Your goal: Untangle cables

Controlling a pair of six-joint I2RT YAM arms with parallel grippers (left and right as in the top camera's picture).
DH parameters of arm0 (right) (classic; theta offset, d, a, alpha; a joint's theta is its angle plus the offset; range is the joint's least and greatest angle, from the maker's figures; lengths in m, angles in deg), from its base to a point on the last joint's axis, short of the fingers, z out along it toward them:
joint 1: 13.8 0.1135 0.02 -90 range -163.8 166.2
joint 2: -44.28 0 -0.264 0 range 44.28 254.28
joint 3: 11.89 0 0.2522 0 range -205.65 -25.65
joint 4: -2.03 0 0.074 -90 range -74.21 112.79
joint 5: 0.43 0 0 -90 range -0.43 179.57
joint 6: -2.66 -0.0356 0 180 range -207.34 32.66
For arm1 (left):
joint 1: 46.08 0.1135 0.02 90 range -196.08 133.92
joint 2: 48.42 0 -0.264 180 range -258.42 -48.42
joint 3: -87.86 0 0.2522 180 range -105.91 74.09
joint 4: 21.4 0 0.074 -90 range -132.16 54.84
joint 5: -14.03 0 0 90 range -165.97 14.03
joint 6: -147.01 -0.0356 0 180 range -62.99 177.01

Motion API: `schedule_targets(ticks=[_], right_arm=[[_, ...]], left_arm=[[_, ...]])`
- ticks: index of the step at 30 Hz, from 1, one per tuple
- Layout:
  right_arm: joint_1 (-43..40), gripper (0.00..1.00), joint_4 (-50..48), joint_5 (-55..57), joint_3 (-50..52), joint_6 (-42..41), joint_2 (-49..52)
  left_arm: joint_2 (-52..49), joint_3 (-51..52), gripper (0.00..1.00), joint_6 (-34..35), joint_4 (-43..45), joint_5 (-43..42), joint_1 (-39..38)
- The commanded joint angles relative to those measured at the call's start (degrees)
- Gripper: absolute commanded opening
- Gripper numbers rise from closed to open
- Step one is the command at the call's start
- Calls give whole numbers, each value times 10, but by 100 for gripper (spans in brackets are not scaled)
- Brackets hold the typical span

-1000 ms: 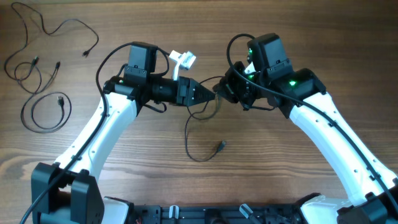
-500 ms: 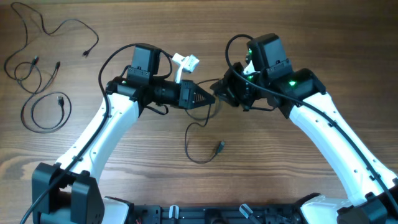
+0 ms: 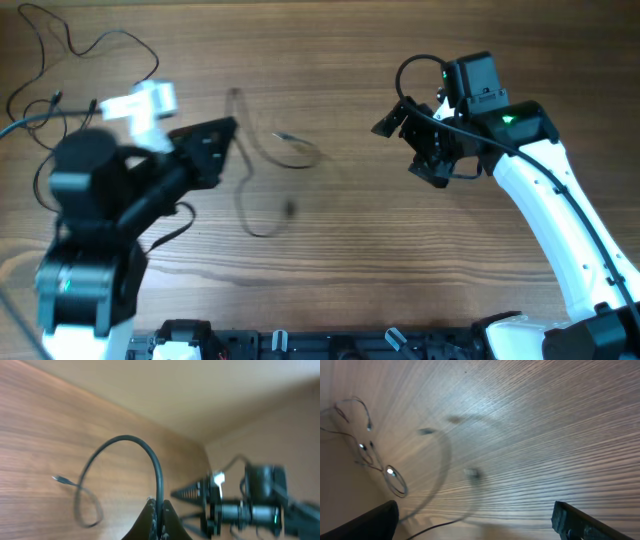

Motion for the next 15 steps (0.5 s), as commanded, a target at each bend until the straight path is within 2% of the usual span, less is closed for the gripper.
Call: schedule_targets(ticks=[1,6,10,12,14,15], right_arm=[[1,100,8,27,-4,30,-10],[1,100,14,34,-4,41,-10],[1,100,14,33,-4,41,-10],[1,100,14,34,-4,41,-10],[1,100,16,34,-4,41,-10],[1,100,16,33,-4,41,-10]], left_arm=[[48,-10,4,55,0,41,66],[99,-10,4,116,-21,41,153],[102,-10,4,189,-38,42,162],[102,-10,4,205,-59,94,162],[102,-10,4,264,-105,179,162],[102,-10,4,265,-111,185,162]])
